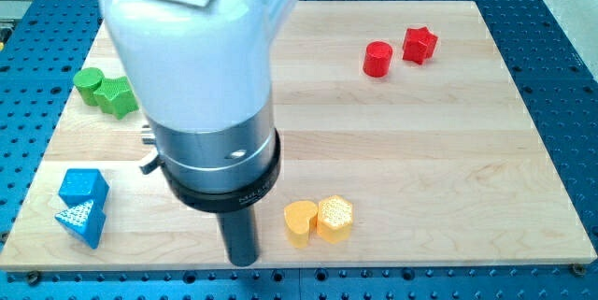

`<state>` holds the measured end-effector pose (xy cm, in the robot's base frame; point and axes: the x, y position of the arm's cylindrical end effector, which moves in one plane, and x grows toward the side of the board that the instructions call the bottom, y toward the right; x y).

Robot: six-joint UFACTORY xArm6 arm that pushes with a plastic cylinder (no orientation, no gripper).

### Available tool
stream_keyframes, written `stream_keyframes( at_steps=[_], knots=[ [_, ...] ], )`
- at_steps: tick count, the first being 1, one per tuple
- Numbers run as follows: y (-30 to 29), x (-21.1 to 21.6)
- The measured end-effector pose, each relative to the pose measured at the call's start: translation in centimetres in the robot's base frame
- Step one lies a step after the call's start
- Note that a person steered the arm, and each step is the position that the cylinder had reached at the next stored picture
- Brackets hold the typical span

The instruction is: Separate the yellow heart from the hexagon

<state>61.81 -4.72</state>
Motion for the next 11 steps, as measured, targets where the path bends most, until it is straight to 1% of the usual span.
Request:
stream_keyframes(
  at_steps=[1, 2, 3, 4, 5, 6, 7, 8, 9, 10, 11],
  knots=[
    [5.8, 0.0],
    [7.3, -0.1],
    [7.3, -0.4],
    [6.5, -3.7],
    [4.3, -5.8],
    [2.6, -6.9],
    [0.3, -6.9],
    [-4.4, -7.2],
    [-4.3, -7.6],
    [1.6, -8.7],
    [8.5, -11.9]
  ],
)
